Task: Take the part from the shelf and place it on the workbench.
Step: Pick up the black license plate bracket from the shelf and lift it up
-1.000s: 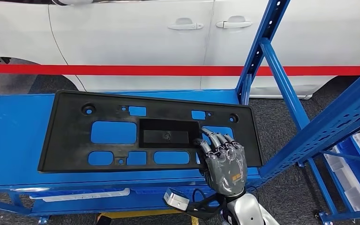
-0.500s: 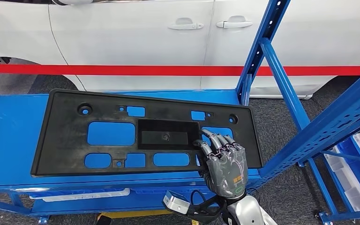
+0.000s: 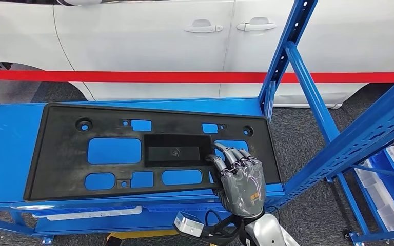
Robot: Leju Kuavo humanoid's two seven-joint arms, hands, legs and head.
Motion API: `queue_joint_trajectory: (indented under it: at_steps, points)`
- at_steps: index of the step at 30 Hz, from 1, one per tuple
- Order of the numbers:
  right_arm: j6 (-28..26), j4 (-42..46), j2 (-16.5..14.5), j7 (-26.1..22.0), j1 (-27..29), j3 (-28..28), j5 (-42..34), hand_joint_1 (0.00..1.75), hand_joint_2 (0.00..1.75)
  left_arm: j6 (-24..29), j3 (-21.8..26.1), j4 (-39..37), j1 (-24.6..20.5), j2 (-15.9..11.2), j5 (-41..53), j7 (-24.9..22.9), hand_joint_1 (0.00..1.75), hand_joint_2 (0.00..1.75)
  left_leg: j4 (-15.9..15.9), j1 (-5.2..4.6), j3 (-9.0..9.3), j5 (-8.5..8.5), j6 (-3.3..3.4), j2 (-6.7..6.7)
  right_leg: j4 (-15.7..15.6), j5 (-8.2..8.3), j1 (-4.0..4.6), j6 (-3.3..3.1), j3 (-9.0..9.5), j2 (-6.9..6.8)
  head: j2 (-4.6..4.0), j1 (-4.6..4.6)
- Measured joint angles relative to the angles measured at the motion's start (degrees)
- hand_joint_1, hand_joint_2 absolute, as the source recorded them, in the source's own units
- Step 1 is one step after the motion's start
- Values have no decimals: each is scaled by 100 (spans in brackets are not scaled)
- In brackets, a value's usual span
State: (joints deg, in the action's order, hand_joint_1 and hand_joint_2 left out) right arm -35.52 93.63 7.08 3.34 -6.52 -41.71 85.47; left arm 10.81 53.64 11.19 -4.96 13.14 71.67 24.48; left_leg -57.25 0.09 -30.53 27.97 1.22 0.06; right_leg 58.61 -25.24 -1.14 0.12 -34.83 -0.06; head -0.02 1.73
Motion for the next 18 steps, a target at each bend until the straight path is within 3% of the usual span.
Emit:
queue_joint_trajectory:
  at_steps: [18]
  points:
    - [33, -46, 0, 51, 21, -3, -272, 175, 175, 356, 66, 0, 3, 2, 120, -280, 0, 175, 0, 0, 0, 0, 0, 0, 0, 0, 0, 0, 0, 0, 1, 0]
